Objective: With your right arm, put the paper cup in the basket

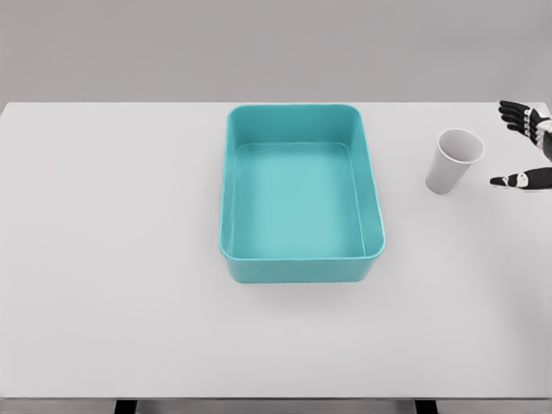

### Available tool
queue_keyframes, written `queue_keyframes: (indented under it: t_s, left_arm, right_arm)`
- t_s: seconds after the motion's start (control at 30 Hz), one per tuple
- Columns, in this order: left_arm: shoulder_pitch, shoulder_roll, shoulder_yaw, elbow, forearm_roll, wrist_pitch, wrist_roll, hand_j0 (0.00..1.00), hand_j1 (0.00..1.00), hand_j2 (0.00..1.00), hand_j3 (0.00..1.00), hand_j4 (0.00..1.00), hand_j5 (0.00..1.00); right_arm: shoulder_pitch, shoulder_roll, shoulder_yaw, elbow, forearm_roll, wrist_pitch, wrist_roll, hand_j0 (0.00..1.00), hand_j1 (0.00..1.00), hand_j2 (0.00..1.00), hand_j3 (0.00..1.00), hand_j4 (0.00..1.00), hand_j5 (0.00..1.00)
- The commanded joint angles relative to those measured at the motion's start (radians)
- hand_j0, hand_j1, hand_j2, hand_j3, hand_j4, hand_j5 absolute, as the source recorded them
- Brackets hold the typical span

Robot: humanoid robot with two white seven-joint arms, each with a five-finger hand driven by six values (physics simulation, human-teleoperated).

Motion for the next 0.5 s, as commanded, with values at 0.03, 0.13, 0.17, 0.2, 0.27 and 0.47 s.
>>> queue_keyframes:
  t_s: [0.03,0.13,0.17,0.2,0.27,0.47]
  left_arm:
    - [0.000,0.000,-0.001,0.000,0.000,0.000,0.000,1.00,1.00,1.00,1.00,1.00,1.00]
    - [0.000,0.000,-0.001,0.000,0.000,0.000,0.000,1.00,1.00,1.00,1.00,1.00,1.00]
    - [0.000,0.000,0.000,0.000,0.000,0.000,0.000,1.00,1.00,1.00,1.00,1.00,1.00]
    - [0.000,0.000,0.000,0.000,0.000,0.000,0.000,1.00,1.00,1.00,1.00,1.00,1.00]
    - [0.000,0.000,0.000,0.000,0.000,0.000,0.000,1.00,1.00,1.00,1.00,1.00,1.00]
    - [0.000,0.000,0.000,0.000,0.000,0.000,0.000,1.00,1.00,1.00,1.00,1.00,1.00]
  right_arm:
    - [0.000,0.057,-0.003,0.072,0.074,0.013,0.000,1.00,1.00,1.00,1.00,1.00,1.00]
    - [-0.017,0.063,-0.005,0.149,0.076,-0.005,0.000,1.00,1.00,1.00,1.00,1.00,1.00]
    - [-0.018,0.061,-0.009,0.177,0.076,-0.013,0.000,1.00,1.00,1.00,1.00,1.00,1.00]
    - [-0.031,0.064,-0.017,0.201,0.076,-0.022,0.000,1.00,1.00,1.00,1.00,1.00,1.00]
    - [-0.060,0.069,-0.020,0.227,0.073,-0.025,0.000,1.00,1.00,1.00,1.00,1.00,1.00]
    - [-0.089,0.069,-0.025,0.261,0.024,-0.016,0.000,1.00,1.00,1.00,1.00,1.00,1.00]
